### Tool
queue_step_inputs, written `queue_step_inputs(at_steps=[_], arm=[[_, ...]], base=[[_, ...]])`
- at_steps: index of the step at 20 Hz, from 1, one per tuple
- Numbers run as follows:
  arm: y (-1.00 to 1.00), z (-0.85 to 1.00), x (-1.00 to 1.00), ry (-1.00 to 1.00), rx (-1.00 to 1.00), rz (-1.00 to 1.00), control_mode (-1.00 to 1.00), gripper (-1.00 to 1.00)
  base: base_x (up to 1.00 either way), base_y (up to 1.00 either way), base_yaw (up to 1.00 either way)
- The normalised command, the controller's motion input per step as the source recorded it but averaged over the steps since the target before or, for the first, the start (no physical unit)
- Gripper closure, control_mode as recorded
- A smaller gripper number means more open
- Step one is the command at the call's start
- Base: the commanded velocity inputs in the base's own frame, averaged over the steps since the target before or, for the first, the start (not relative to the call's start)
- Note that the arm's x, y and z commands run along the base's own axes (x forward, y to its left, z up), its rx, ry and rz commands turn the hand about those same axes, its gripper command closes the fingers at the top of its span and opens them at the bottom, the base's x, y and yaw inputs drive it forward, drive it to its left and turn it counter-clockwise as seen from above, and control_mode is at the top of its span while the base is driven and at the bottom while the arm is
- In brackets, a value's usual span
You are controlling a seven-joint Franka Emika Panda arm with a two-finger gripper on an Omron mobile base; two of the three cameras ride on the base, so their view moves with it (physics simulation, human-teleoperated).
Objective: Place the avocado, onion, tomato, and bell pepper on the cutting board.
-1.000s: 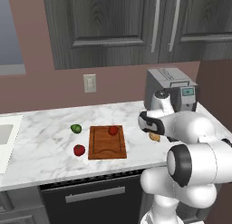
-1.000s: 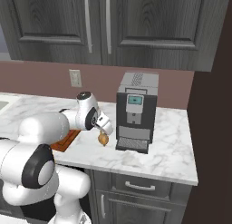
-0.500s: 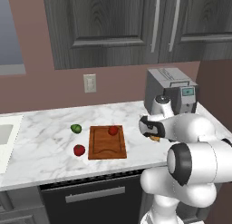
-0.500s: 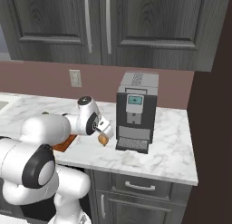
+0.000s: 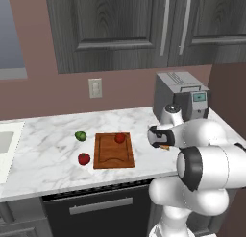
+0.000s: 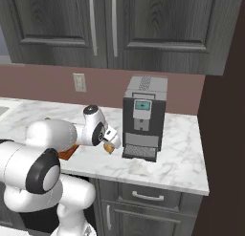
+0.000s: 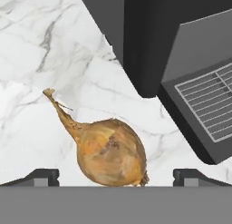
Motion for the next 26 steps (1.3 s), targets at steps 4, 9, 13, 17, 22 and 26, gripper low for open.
queue_step_inputs(at_steps=[4, 9, 13, 17, 22, 26], arm=[[0.00, -0.17, 0.02, 0.01, -0.02, 0.05, -1.00, -1.00], [-0.01, -0.19, 0.10, 0.00, -0.02, 0.03, -1.00, -1.00], [-0.02, -0.16, 0.09, 0.00, -0.01, 0.02, -1.00, -1.00], [0.00, -0.17, 0.09, 0.00, -0.02, 0.02, -1.00, -1.00], [0.01, -0.15, 0.06, 0.00, -0.03, 0.01, -1.00, 1.00], [0.05, 0.07, 0.01, 0.00, -0.01, 0.00, -1.00, 1.00]], base=[[0.00, 0.00, 0.00], [0.00, 0.00, 0.00], [0.00, 0.00, 0.00], [0.00, 0.00, 0.00], [0.00, 0.00, 0.00], [0.00, 0.00, 0.00]])
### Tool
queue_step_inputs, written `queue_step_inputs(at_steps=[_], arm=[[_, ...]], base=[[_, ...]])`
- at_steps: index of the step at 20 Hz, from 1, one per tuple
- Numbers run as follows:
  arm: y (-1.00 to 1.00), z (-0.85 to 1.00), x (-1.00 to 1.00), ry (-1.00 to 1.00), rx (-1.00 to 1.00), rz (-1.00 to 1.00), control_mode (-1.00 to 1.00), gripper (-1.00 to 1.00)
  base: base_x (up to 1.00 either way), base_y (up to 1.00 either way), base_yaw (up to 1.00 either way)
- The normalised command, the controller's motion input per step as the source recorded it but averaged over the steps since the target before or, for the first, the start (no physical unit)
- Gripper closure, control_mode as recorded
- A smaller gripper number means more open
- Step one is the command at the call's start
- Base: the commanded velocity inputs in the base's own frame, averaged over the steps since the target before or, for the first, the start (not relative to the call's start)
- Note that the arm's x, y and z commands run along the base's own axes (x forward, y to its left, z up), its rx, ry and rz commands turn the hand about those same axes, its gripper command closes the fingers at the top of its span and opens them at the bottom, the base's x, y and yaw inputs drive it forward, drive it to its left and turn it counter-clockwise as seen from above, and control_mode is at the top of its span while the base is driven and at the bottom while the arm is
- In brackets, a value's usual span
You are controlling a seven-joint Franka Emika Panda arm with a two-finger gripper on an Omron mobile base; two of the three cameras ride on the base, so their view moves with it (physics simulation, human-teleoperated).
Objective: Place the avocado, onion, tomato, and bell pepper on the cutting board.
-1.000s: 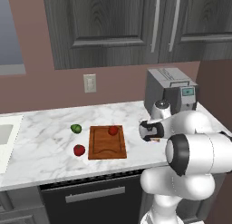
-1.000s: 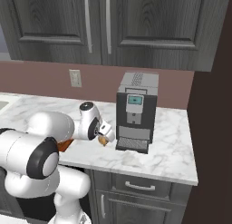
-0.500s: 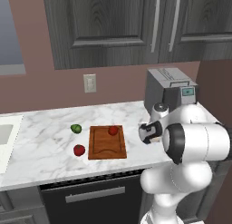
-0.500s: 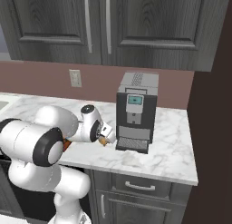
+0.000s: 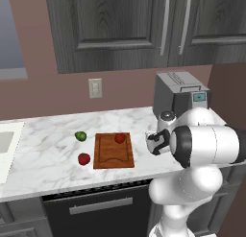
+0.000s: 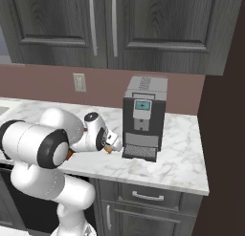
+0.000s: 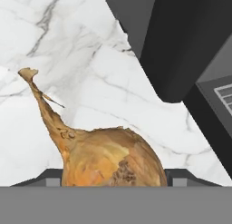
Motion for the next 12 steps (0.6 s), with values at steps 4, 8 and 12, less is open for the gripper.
queue_step_inputs(at_steps=[4, 8, 12], arm=[[0.05, 0.67, 0.01, 0.00, 0.04, -0.03, -1.00, 1.00], [0.04, 0.99, -0.05, 0.00, 0.07, -0.01, -1.00, 1.00], [0.39, 0.67, -0.11, 0.04, 0.03, 0.00, -1.00, 1.00]], base=[[0.00, 0.00, 0.00], [0.00, 0.00, 0.00], [0.00, 0.00, 0.00]])
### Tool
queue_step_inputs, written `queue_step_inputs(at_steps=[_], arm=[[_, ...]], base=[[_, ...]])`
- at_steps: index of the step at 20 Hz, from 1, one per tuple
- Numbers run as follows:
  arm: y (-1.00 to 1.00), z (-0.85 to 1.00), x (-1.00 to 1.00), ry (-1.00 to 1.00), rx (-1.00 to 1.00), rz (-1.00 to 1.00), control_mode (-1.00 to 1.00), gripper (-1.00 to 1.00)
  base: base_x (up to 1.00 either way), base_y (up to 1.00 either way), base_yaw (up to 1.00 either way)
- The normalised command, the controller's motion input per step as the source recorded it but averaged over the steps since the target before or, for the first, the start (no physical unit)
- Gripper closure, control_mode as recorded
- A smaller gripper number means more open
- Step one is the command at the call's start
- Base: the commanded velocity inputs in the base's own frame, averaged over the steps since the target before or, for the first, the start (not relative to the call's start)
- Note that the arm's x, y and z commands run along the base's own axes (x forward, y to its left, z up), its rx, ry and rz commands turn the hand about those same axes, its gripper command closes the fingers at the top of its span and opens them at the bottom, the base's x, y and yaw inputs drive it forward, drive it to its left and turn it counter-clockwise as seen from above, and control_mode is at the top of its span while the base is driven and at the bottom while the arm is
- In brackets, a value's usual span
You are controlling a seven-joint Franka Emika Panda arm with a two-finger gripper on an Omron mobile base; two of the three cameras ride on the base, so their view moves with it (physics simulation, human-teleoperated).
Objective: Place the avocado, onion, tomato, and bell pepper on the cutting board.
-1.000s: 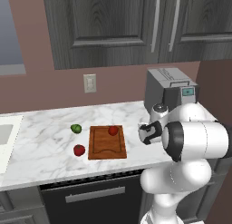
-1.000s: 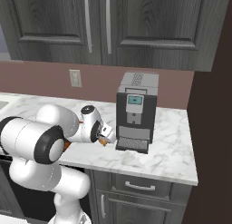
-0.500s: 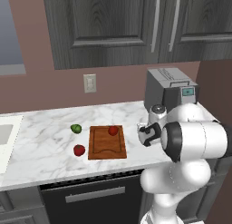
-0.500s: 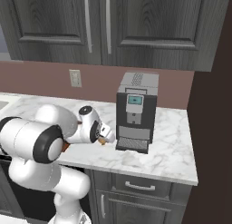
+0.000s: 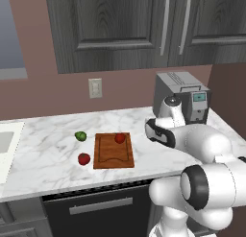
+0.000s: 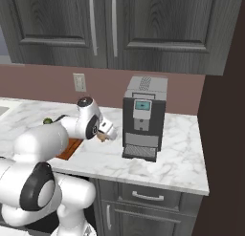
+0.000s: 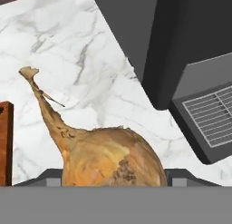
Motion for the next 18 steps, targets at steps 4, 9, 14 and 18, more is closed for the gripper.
queue_step_inputs(at_steps=[4, 9, 14, 18], arm=[[0.85, 0.08, 0.00, 0.10, 0.00, 0.02, -1.00, 1.00], [0.95, 0.00, -0.01, 0.08, 0.01, 0.02, -1.00, 1.00], [0.57, -0.08, -0.04, 0.06, 0.08, 0.04, -1.00, 1.00], [0.12, -0.06, -0.02, 0.01, 0.06, 0.01, -1.00, 1.00]], base=[[0.00, 0.00, 0.00], [0.00, 0.00, 0.00], [0.00, 0.00, 0.00], [0.00, 0.00, 0.00]])
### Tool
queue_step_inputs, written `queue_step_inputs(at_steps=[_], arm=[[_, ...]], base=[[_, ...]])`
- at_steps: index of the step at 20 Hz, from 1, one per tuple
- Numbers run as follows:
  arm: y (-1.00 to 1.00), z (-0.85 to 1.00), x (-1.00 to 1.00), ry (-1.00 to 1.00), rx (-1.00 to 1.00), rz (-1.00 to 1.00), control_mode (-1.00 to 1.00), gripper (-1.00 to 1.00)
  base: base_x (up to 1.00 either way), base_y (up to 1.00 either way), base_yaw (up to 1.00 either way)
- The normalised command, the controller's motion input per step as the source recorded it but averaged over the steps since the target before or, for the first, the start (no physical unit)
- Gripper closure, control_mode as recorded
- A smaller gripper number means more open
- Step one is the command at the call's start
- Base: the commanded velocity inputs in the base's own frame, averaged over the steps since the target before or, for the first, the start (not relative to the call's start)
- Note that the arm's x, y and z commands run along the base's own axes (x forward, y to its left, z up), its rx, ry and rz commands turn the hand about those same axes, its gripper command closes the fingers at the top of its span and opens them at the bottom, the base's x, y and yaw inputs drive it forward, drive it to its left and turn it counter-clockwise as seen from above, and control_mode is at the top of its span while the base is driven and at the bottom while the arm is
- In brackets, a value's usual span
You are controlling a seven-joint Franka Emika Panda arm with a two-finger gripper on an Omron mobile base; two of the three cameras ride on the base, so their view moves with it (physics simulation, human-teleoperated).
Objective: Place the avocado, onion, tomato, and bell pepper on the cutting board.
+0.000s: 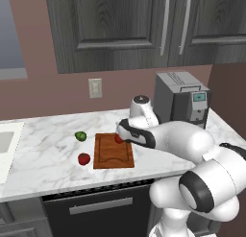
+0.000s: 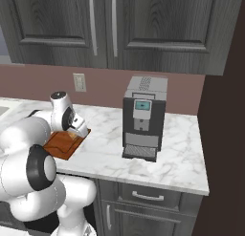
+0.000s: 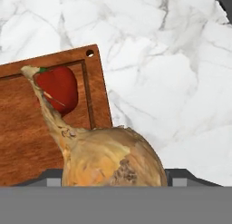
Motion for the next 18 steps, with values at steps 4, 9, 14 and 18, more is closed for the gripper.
queue_step_inputs(at_steps=[4, 9, 14, 18], arm=[[0.02, -0.03, -0.06, 0.01, 0.06, 0.00, -1.00, 1.00], [0.22, -0.13, -0.11, 0.02, 0.11, 0.00, -1.00, 1.00], [0.24, -0.19, -0.03, 0.01, 0.05, 0.00, -1.00, 1.00], [0.27, -0.21, 0.00, 0.00, 0.00, 0.00, -1.00, 1.00]], base=[[0.00, 0.00, 0.00], [0.00, 0.00, 0.00], [0.00, 0.00, 0.00], [0.00, 0.00, 0.00]])
